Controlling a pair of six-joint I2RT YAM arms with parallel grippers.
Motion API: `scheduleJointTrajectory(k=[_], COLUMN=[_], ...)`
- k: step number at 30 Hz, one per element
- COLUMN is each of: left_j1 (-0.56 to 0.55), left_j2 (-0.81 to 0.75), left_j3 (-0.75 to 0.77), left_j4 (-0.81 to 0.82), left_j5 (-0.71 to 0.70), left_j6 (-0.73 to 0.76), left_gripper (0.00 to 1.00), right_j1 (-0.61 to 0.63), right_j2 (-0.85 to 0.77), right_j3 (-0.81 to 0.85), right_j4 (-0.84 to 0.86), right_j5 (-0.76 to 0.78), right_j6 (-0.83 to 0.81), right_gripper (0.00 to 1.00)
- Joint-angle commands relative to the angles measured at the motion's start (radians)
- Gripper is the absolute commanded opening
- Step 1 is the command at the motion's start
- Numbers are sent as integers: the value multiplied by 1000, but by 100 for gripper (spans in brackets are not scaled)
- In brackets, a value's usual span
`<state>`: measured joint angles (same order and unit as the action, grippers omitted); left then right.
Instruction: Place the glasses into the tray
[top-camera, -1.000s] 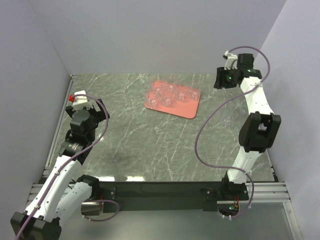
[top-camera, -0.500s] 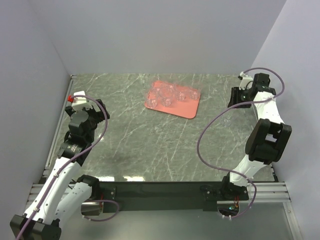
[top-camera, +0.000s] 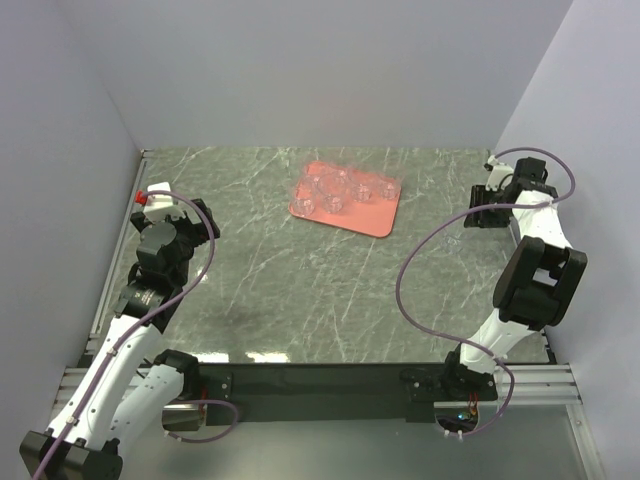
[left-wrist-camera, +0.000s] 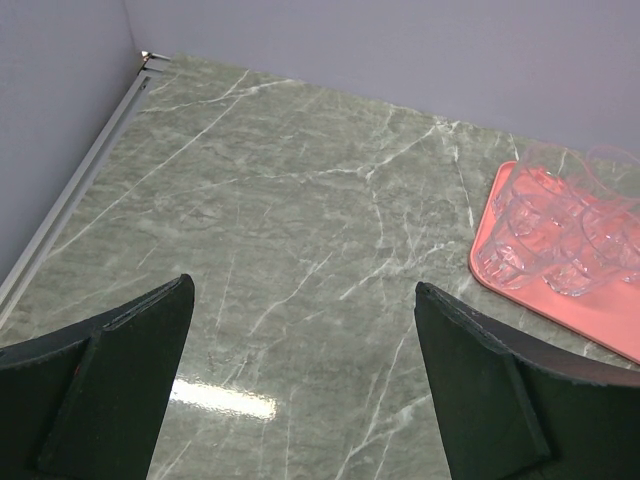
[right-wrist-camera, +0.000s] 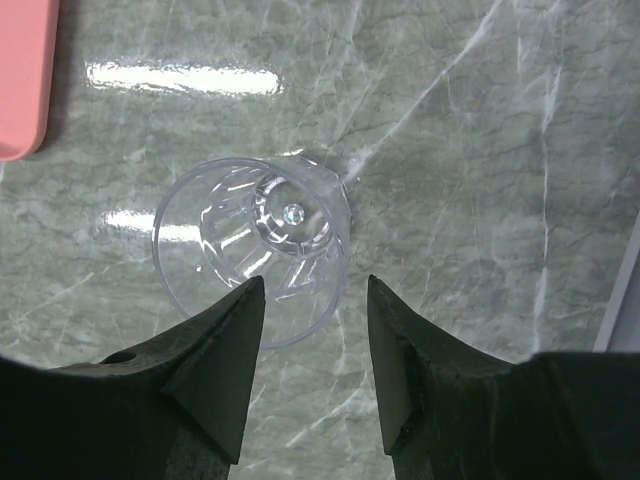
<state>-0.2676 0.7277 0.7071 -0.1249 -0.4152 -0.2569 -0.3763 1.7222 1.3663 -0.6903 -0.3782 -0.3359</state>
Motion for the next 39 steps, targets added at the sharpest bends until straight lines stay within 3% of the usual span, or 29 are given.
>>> scheduleJointTrajectory(k=[1, 19, 25, 26, 28, 39], left_j1=[4, 4, 4, 4, 4, 4], left_j2=[-17, -19, -19, -20, -20, -14], left_j3=[15, 15, 15, 14, 15, 14], left_j4=[18, 18, 18, 18, 18, 18], left_j5=[15, 13, 10, 10, 10, 10], left_j6=[-8, -8, -8, -8, -8, -7], left_gripper=[98, 98, 98, 98, 98, 98], right_j1=[-10, -16, -16, -16, -16, 54], right_j2=[-13, 71, 88, 88, 85, 19], right_j3=[-13, -13, -7, -4, -4, 11], right_j4=[35, 46, 38, 37, 31, -26], right_j5=[7, -8, -27, -31, -34, -151], right_j6=[-12, 11, 9, 8, 5, -86], right_gripper=[52, 38, 15, 5, 0, 0])
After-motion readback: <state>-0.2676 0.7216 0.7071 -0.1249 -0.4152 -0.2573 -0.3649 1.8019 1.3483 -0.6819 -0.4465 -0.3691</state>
